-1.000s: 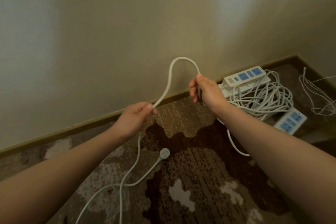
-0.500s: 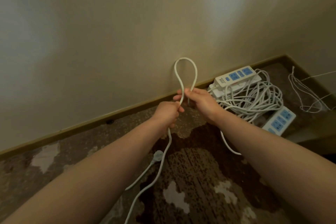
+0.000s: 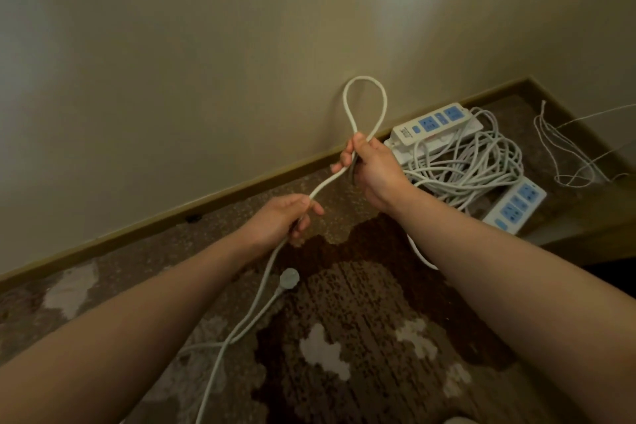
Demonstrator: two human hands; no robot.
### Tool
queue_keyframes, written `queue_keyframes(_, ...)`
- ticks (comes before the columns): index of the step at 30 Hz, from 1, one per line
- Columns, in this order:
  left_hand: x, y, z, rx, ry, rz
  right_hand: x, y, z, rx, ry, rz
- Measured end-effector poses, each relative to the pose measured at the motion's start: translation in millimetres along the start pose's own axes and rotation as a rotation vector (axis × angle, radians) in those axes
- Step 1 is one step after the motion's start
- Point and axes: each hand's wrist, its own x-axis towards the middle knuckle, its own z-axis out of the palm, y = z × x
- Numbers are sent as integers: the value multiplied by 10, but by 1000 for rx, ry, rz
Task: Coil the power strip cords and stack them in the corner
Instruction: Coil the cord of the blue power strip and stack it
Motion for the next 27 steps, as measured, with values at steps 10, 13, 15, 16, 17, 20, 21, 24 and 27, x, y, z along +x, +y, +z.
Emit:
queue_keyframes(10, -271, -246, -53, 131, -30, -242, -36, -25, -48, 62, 30, -5)
queue_keyframes(13, -210, -242, 175, 261, -42, -247, -39, -72, 24, 125, 15, 8)
queue_keyframes(15, -131, -225, 362, 311, -73, -247, -40, -94, 41, 140, 7, 32)
queue_keyframes(16, -100, -225, 437, 325, -84, -242, -44, -94, 30, 117, 6, 42)
queue_keyframes(17, -78, -233, 480, 331, -84, -240, -51, -87, 11, 83, 9, 48)
queue_keyframes(20, -73, -262, 402, 277, -53, -279, -68, -56, -62, -27, 30, 50)
queue_keyframes(21, -86, -267, 331, 232, -61, -297, -77, -48, -77, -56, 38, 45)
queue_keyframes(24, -148, -296, 115, -14, -152, -330, -97, -56, -113, -75, 60, 31)
queue_keyframes(27, -292, -346, -16, -160, -270, -375, -100, -83, -172, -54, 91, 30)
